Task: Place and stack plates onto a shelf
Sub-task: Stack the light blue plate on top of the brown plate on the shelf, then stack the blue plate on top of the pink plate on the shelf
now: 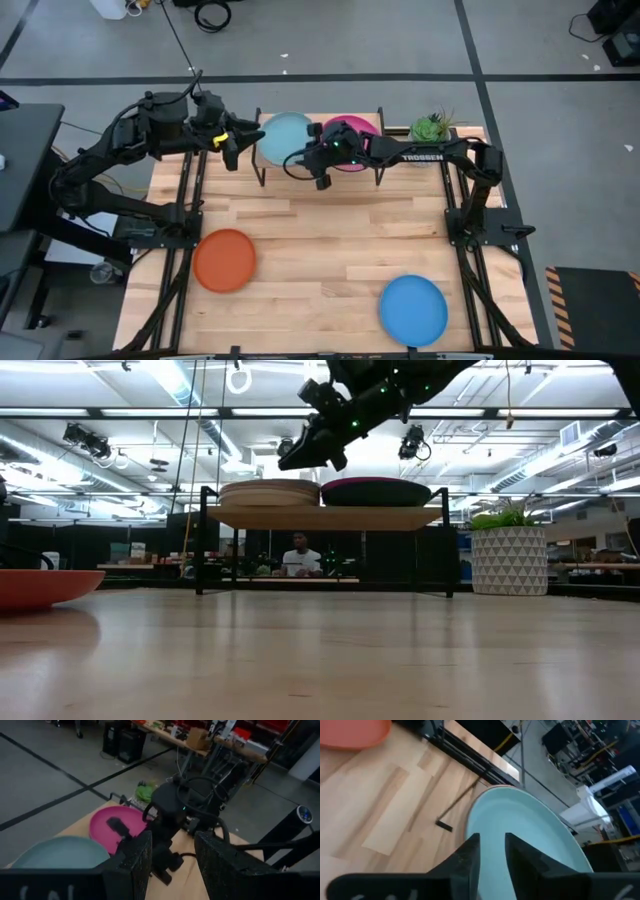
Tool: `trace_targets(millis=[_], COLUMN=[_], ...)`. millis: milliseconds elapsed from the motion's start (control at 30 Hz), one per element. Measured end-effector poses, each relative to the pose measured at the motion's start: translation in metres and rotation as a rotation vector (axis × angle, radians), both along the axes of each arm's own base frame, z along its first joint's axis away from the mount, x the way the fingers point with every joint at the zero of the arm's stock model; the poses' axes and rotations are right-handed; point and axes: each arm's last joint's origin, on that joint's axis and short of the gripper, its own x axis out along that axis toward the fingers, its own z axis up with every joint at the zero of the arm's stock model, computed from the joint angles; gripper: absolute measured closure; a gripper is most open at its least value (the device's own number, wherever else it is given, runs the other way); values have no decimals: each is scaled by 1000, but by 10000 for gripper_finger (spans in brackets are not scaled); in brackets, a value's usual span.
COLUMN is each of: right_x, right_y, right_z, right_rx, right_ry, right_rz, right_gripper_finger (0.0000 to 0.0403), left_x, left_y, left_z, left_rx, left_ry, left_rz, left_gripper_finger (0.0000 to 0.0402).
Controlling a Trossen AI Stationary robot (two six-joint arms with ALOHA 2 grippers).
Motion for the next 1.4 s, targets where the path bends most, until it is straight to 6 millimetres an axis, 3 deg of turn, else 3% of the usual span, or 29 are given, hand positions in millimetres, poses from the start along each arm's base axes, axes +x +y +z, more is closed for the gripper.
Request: trace_targets(millis=[233,400,667,867,1100,1400], right_x=[-17,-44,-91,-108,-131,-151], right_y=[7,20,56,88,122,163], right_z=[34,70,80,71,52,-11], right_rx=[-53,90,309,667,773,824], right_ry=[-66,-138,119,336,662,937], right_rz=[-75,-126,-92,-2,-29,-65], right_gripper_finger=[293,294,294,294,294,294], left_x=[-4,-6,-6,5,15,19], left_y=[2,1,1,4,7,8], left_z=[-10,-15,-15,-20,-22,-23], left_rx=[-34,-49,-49,-27,-9,-30], left_ry=[102,159,159,196,193,187], left_rz=[16,16,16,5,4,11], left_gripper_finger=[246,246,246,246,246,246])
